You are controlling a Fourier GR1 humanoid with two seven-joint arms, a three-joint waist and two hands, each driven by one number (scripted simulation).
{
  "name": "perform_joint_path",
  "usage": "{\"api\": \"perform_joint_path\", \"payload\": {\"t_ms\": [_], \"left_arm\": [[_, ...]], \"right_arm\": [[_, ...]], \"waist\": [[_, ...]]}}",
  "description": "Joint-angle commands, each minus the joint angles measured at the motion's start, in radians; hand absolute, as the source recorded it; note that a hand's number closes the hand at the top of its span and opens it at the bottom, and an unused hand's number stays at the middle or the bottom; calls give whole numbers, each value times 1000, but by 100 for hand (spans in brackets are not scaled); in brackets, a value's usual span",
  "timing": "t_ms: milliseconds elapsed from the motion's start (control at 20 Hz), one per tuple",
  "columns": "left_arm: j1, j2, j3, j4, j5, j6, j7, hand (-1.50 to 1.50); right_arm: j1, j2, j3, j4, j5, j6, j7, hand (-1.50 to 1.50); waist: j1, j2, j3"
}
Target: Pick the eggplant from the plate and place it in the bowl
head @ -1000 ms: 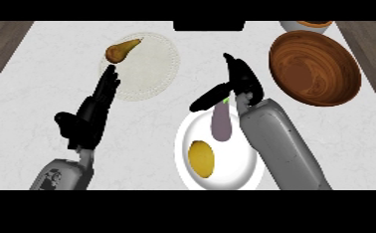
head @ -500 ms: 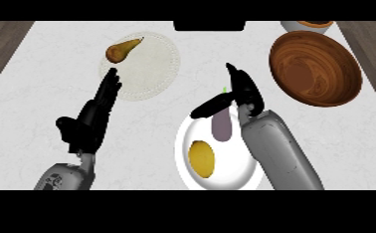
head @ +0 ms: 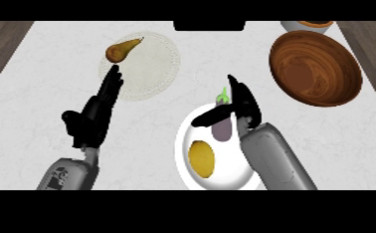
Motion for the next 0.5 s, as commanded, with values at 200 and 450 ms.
{"api": "perform_joint_path", "payload": {"t_ms": [200,450], "left_arm": [[30,-13,17,-13,-19,-16,-24,0],[27,10,57,-25,0,-63,4,0]], "right_arm": [[32,-12,42,80,104,35,86,-150],[-19,1,-1,187,74,101,45,-150]], "waist": [[1,0,0],[4,1,0]]}}
